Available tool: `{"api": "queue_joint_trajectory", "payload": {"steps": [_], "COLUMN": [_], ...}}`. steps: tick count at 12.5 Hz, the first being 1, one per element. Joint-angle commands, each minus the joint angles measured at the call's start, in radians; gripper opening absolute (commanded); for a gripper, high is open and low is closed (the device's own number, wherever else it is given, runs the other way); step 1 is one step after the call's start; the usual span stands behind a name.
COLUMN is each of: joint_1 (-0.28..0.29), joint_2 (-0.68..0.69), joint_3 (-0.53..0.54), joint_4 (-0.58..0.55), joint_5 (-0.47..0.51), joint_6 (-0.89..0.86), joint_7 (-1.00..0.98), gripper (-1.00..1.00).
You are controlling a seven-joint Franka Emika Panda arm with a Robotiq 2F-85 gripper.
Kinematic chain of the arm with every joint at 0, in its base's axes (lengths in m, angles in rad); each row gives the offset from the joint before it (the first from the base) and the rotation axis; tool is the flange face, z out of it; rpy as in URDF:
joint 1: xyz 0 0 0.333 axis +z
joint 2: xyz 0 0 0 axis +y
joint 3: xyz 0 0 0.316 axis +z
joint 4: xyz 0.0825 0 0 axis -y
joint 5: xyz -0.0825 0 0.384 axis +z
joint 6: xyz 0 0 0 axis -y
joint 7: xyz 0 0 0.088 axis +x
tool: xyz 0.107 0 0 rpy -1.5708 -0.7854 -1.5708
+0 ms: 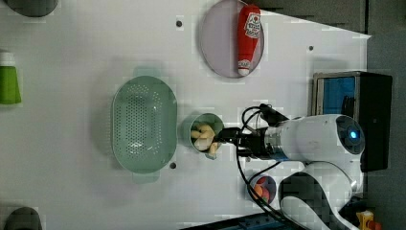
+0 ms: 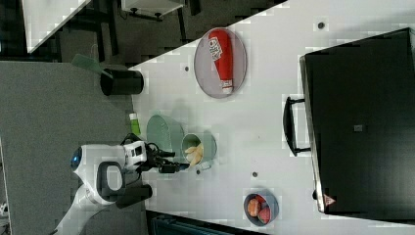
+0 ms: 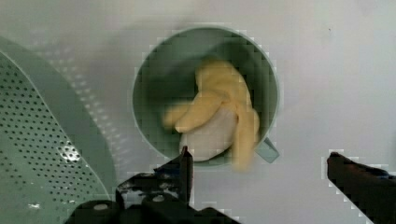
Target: Pick Banana and place it in mug.
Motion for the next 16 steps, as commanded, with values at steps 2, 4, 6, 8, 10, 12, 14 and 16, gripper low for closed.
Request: {"api": "queue_joint_trajectory", "payload": {"steps": [2, 4, 6, 8, 10, 12, 14, 16], "joint_1": [-0.012, -0.025, -0.041, -0.058, -0.073, -0.077, -0.078, -0.078], "joint_2": [-0.03, -0.061, -0.107, -0.163, -0.218, -0.265, -0.293, -0.29], "joint_3": [0.002, -0.045, -0.122, -0.215, -0.312, -0.39, -0.439, -0.453], "joint_4": [0.042, 0.069, 0.1, 0.145, 0.206, 0.285, 0.377, 0.469], "joint_5": [0.009, 0.009, 0.009, 0.007, -0.014, -0.023, -0.023, -0.061], "joint_6": [0.016, 0.012, -0.018, -0.081, -0.177, -0.312, -0.473, -0.585], "joint_7": [0.041, 0.041, 0.04, 0.038, 0.007, -0.025, -0.025, -0.025], "gripper": [1.0, 1.0, 1.0, 1.0, 1.0, 1.0, 1.0, 1.0]}}
